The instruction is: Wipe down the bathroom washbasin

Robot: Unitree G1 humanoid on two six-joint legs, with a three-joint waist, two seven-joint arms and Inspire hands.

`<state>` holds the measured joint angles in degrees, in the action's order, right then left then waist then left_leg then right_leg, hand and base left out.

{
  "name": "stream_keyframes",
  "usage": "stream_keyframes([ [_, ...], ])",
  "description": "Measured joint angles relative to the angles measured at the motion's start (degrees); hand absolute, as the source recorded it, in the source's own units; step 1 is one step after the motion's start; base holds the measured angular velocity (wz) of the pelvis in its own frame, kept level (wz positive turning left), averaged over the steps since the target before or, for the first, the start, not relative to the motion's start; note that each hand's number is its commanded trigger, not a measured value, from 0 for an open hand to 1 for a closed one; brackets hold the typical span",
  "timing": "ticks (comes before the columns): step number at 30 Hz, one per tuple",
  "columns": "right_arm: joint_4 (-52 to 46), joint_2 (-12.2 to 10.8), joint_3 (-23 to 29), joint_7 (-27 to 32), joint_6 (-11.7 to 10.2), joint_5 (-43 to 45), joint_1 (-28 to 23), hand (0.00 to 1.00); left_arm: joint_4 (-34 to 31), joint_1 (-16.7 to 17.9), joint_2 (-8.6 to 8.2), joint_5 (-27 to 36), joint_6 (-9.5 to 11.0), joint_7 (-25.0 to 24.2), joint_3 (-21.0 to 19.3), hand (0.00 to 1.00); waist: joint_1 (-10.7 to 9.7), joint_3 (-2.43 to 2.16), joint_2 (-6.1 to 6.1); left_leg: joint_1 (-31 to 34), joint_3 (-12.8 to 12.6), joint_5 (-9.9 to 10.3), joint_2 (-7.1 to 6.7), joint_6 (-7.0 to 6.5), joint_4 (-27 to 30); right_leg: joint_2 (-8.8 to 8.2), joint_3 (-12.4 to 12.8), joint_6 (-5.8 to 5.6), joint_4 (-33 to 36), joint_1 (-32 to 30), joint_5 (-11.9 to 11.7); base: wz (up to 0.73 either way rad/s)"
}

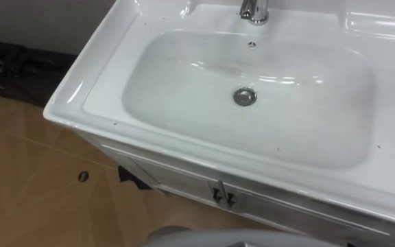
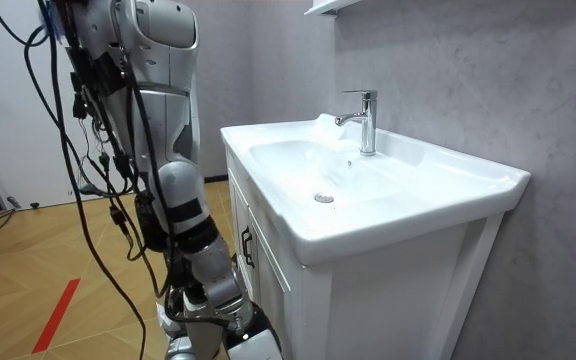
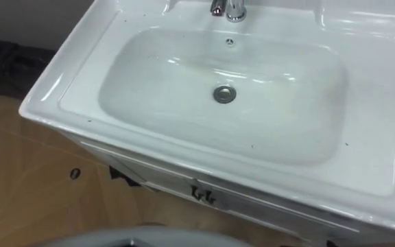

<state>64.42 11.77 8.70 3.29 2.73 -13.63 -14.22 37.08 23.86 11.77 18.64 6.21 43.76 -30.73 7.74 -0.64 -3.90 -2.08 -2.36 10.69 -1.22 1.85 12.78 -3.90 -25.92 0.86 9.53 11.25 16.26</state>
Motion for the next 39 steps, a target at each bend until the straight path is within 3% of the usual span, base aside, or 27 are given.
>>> stream_keyframes([
  [4, 2.2, 0.5, -0.3, -3.0, 0.9, 0.7, 1.6, 0.0, 14.4, 0.4, -0.8, -0.3, -2.2, -7.9, 9.0, 0.0, -1.0, 0.12, 0.73, 0.7, 0.2, 0.4, -0.02, -0.58, 1.0, -0.03, -1.1, -0.16, 0.1, 0.2, 0.1, 0.14],
  [10, 3.4, 0.6, -1.9, -5.6, 1.1, 3.2, 2.6, 0.0, 22.6, 1.0, -2.29, -2.5, -5.0, -17.9, 13.3, 0.0, -1.3, 0.35, 1.37, 0.6, -0.1, 0.5, -0.09, -0.83, 1.8, -0.24, -1.1, -0.47, 0.2, 0.4, 0.3, 0.04],
  [14, 3.5, 0.6, -3.2, -7.8, 1.0, 5.4, 3.3, 0.0, 22.7, 0.0, -2.42, -8.5, -6.5, -22.0, 15.5, 0.0, -2.6, 0.45, 2.22, 1.7, -0.1, 0.5, -0.18, -0.85, 2.7, -0.28, -2.4, -0.53, 0.1, 0.4, 0.3, 0.17],
  [19, 3.5, 0.5, -5.2, -9.1, 1.1, 5.4, 4.3, 0.0, 21.1, -3.6, -2.56, -19.4, -8.5, -26.9, 17.7, 0.0, -3.4, 0.54, 3.32, 2.7, -0.3, 0.7, -0.22, -1.03, 3.6, -0.28, -2.8, -0.54, 0.2, 0.4, 0.3, 0.04],
  [26, 4.2, 0.5, -6.4, -10.5, 2.2, 5.2, 5.4, 0.0, 20.3, -6.1, -2.63, -23.5, -10.0, -29.7, 18.7, 0.0, -4.5, 0.7, 5.41, 3.4, -3.0, 1.0, -0.05, -1.56, 3.8, -0.61, -2.5, -0.78, 0.6, -0.4, 0.3, -0.03],
  [30, 4.5, 0.5, -7.0, -11.5, 2.4, 5.9, 5.5, 0.0, 21.0, -8.0, -2.63, -26.2, -10.1, -31.4, 19.1, 0.0, -4.6, 1.24, 6.48, 3.5, -3.8, 1.4, -0.03, -2.07, 3.9, -0.72, -2.3, -1.1, 0.5, -0.4, 0.1, 0.0],
  [34, 4.5, 0.5, -7.5, -11.5, 2.4, 5.0, 5.3, 0.0, 21.6, -8.8, -2.64, -28.1, -10.9, -33.4, 20.1, 0.0, -4.2, 1.2, 6.32, 3.8, -4.7, 2.6, 0.59, -2.37, 4.9, -0.58, 0.0, -1.27, 1.8, -1.3, 0.0, -0.1],
  [39, 4.6, 0.5, -7.5, -11.4, 2.3, 4.9, 5.8, 0.0, 23.9, -10.3, -2.64, -29.9, -11.0, -34.8, 20.3, 0.0, -4.5, 0.98, 5.73, 4.8, -5.5, 4.0, 1.48, -3.11, 6.7, -0.54, 0.9, -1.71, 2.3, -1.8, -0.4, -0.1],
])
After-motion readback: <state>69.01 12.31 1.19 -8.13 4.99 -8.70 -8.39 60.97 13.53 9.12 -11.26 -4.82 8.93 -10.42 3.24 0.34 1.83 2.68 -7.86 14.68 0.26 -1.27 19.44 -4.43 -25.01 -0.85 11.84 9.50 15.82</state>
